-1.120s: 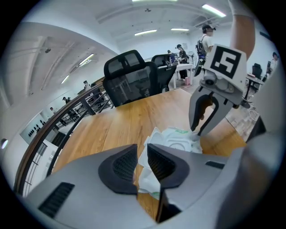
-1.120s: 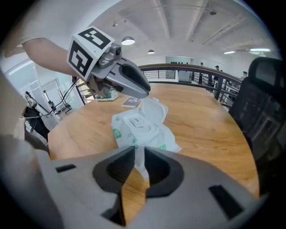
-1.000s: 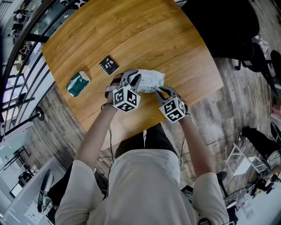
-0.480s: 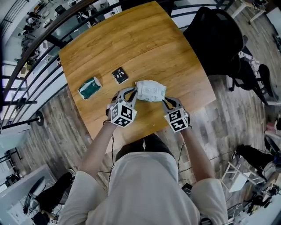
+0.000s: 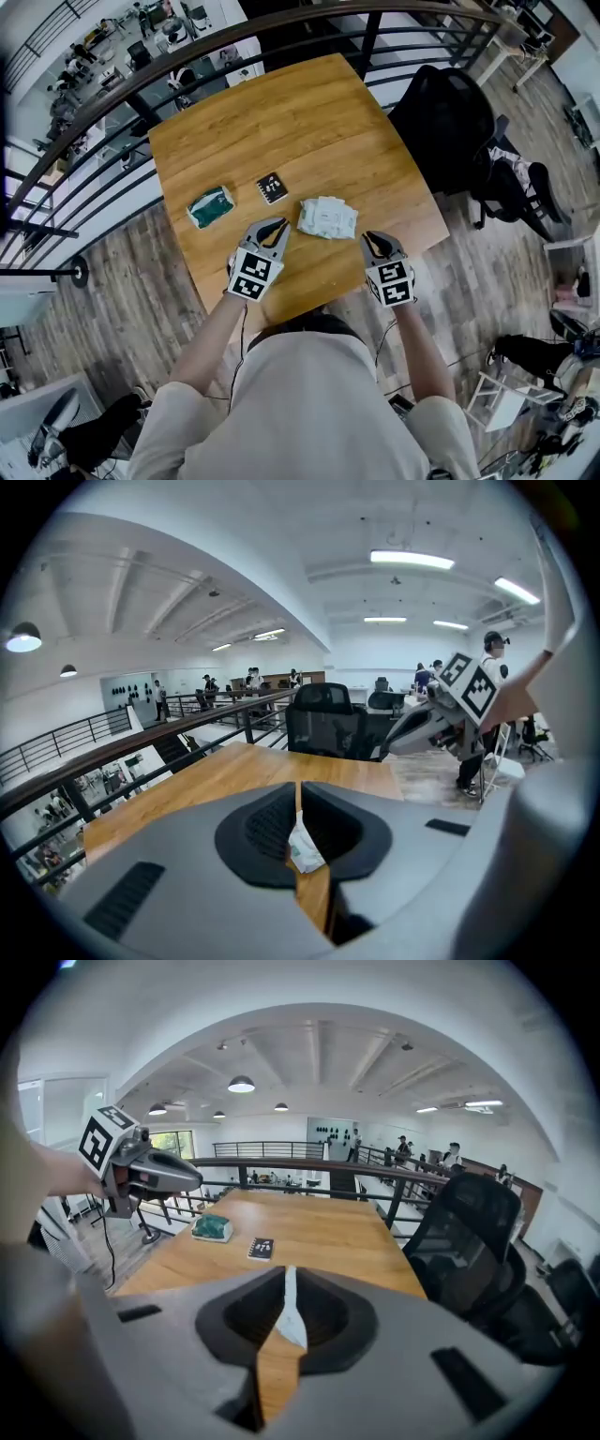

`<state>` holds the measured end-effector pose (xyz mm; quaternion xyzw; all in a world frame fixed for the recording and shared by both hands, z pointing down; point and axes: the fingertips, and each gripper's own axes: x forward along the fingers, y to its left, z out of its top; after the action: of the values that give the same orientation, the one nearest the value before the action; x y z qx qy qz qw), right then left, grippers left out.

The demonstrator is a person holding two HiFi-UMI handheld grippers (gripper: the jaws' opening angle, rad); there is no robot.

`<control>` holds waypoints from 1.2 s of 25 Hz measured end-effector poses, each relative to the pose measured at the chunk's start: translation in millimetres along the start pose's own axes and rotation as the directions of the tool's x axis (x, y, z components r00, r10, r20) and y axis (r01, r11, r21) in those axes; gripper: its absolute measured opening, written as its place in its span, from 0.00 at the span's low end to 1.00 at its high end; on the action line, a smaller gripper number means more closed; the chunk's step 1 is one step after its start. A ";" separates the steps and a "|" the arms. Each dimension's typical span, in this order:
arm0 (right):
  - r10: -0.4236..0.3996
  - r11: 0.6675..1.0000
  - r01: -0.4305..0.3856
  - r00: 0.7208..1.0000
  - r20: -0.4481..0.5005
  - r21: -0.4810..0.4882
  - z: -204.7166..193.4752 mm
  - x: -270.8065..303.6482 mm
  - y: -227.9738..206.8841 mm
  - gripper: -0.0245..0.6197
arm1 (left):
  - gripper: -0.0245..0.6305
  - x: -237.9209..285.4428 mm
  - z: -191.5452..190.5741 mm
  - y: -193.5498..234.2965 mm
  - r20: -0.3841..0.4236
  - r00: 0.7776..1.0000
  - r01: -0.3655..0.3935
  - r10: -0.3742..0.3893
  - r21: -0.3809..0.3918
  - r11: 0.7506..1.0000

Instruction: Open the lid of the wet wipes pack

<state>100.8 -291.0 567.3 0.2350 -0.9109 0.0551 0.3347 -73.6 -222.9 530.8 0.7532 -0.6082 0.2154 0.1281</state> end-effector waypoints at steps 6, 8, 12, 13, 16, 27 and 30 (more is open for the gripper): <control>-0.051 0.998 0.048 0.995 0.091 0.033 33.6 -41.7 16.0 0.08 | 0.06 -44.9 21.2 0.5 0.068 0.998 0.004 0.001 -0.071 0.997; -0.060 0.997 0.055 0.992 0.115 0.049 39.1 -53.4 22.3 0.08 | 0.05 -58.3 26.9 -2.1 0.089 0.996 0.016 -0.007 -0.095 0.995; -0.086 0.994 0.074 0.983 0.161 0.077 48.3 -76.1 32.4 0.05 | 0.04 -83.7 38.9 -6.4 0.145 0.989 0.039 -0.020 -0.127 0.991; -0.094 0.993 0.081 0.980 0.176 0.081 51.8 -81.8 33.8 0.05 | 0.04 -88.8 40.9 -6.7 0.157 0.987 0.041 -0.020 -0.132 0.990; -0.121 0.990 0.102 0.968 0.218 0.096 61.7 -99.1 36.9 0.04 | 0.03 -102.0 45.0 -8.5 0.185 0.983 0.048 -0.021 -0.146 0.988; -0.182 0.982 0.156 0.932 0.314 0.106 79.3 -142.3 36.4 0.04 | 0.03 -129.4 67.5 -11.2 0.277 0.961 0.067 -0.013 -0.185 0.981; -0.193 0.981 0.169 0.922 0.334 0.100 81.9 -148.5 36.3 0.04 | 0.03 -132.0 71.0 -10.5 0.284 0.959 0.063 -0.010 -0.178 0.982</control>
<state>134.9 -221.9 412.0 0.3356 -0.9271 0.0135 0.1666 -73.5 -139.1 406.0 0.7720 -0.6236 0.0459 0.1138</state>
